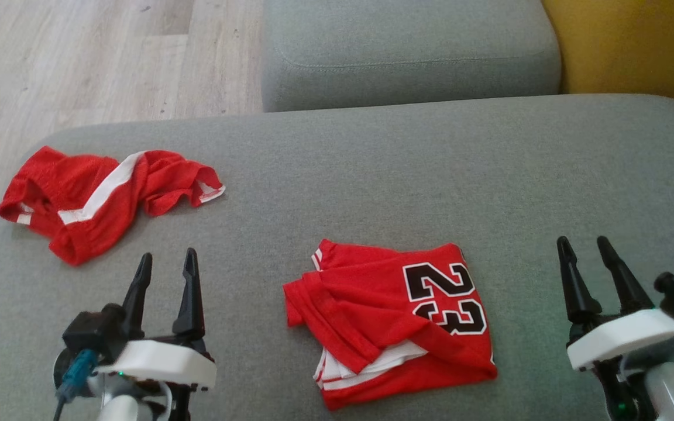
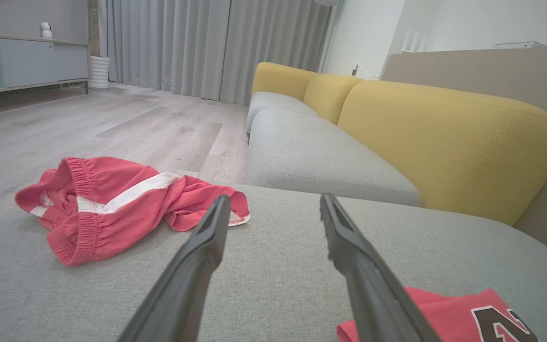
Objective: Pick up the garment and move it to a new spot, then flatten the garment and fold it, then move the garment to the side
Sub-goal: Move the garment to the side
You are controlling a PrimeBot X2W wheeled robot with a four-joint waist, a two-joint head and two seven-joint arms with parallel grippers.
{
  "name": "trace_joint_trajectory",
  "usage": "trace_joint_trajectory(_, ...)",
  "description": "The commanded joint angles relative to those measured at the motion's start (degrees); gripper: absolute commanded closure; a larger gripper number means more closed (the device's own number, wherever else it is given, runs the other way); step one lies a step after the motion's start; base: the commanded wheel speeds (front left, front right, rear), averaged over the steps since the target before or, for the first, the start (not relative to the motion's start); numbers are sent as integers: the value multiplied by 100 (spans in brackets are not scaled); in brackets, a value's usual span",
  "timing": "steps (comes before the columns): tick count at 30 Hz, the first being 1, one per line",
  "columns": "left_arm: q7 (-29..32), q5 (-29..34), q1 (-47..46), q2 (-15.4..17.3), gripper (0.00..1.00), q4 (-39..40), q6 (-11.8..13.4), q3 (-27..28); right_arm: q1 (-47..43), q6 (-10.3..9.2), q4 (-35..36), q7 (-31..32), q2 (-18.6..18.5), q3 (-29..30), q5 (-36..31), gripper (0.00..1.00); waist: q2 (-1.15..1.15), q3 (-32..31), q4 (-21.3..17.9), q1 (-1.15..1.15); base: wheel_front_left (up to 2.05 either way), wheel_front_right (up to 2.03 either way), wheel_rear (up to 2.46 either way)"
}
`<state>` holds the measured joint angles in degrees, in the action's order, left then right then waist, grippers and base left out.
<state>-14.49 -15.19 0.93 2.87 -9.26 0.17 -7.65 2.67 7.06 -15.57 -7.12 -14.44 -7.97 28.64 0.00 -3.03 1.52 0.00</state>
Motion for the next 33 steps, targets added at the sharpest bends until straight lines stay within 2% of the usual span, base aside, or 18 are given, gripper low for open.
trace_joint_trajectory(1, -51, 74, -221, 1, 0, 202, -13, 152, 200, 43, 166, 58, -64, -58, -58, 0, 0, 2, 22, 0, 0, 0, 0)
trace_joint_trajectory(7, -51, 98, -260, 1, 0, 191, -21, 81, 594, 43, -208, 883, -38, -412, 305, 0, 0, 69, 148, 0, 0, 0, 0)
trace_joint_trajectory(15, -51, 102, -349, 1, 0, 159, 22, -28, 1334, 43, -1484, 2160, -7, -963, 797, 0, 0, 222, 567, 0, 0, 0, 0)
trace_joint_trajectory(20, -51, 117, -344, 1, 0, 135, 31, -19, 1585, 43, -2365, 2713, 70, -1016, 882, 0, 0, 277, 770, 0, 0, 0, 0)
trace_joint_trajectory(26, -51, 112, -371, 0, 0, 142, 44, -31, 1706, 43, -2872, 3360, 194, -1126, 1159, 0, 0, 356, 904, 0, 0, 0, 0)
trace_joint_trajectory(28, -51, 111, -365, 0, 0, 139, 51, -35, 1746, 43, -2937, 3395, 174, -1142, 1191, 70, 0, 354, 921, 0, 0, 0, 0)
trace_joint_trajectory(29, -51, 111, -357, 0, 0, 139, 58, -31, 1776, 43, -2932, 3325, 171, -1126, 1222, 100, 0, 341, 918, 0, 0, 0, 0)
trace_joint_trajectory(33, -51, 109, -318, 0, 0, 165, 75, 15, 1982, 43, -2769, 2948, 108, -1159, 1268, 100, 0, 259, 810, 0, 0, 0, 0)
